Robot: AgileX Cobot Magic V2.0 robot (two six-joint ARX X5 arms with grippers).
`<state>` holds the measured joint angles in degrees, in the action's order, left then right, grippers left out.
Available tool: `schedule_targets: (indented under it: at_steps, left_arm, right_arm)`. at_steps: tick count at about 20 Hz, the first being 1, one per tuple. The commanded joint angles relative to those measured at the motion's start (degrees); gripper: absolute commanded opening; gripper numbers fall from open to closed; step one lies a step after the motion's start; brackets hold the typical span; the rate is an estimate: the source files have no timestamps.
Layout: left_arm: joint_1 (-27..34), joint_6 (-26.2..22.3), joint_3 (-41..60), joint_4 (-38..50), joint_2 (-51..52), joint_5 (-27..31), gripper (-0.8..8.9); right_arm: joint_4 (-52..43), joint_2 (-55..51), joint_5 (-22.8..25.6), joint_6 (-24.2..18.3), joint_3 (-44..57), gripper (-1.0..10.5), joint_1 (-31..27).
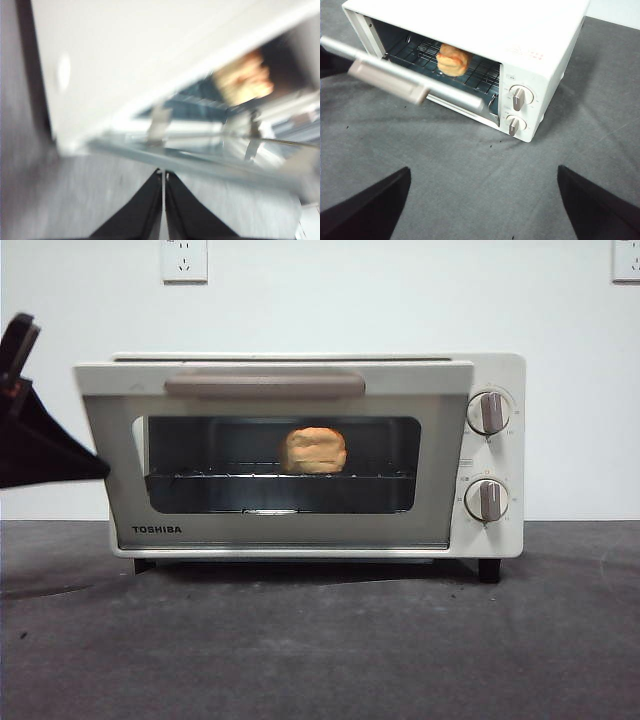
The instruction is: The left arm flap open the oven, the right arm pick bread and place it into oven, the left arm flap close the oven
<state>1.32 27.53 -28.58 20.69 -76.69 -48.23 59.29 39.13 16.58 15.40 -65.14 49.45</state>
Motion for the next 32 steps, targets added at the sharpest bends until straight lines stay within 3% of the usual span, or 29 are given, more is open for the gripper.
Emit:
schedule_targets:
  at_steps: [1,11,14,25,32]
  left_arm:
    - [0.17,2.14,-0.72,2.45,-0.02,-0.39,0.15]
    - [-0.59,1.62,-0.74,1.01,6.23,-0.17,0.18]
    - [-1.64,1.31,-1.40,-2.19,11.50,2.47,0.19]
    - [-9.42,-17.40,-17.62,-39.41,26.38,19.39,0.18]
    - [-14.10,-23.76,-28.81,-58.82,28.81,27.67,0.18]
  right_arm:
    - [-0.46,0.46,0.22,1.14,-1.01,4.7,0.50]
    - [-0.55,0.94,1.68,1.14,-0.90,4.7,0.50]
    - [-0.74,1.95,1.66,1.14,-0.85,4.7,0.50]
    - [-4.42,7.96,1.44,0.59,-0.83,4.7,0.57]
    - [-7.21,11.47,-1.86,0.20,-0.83,4.7,0.57]
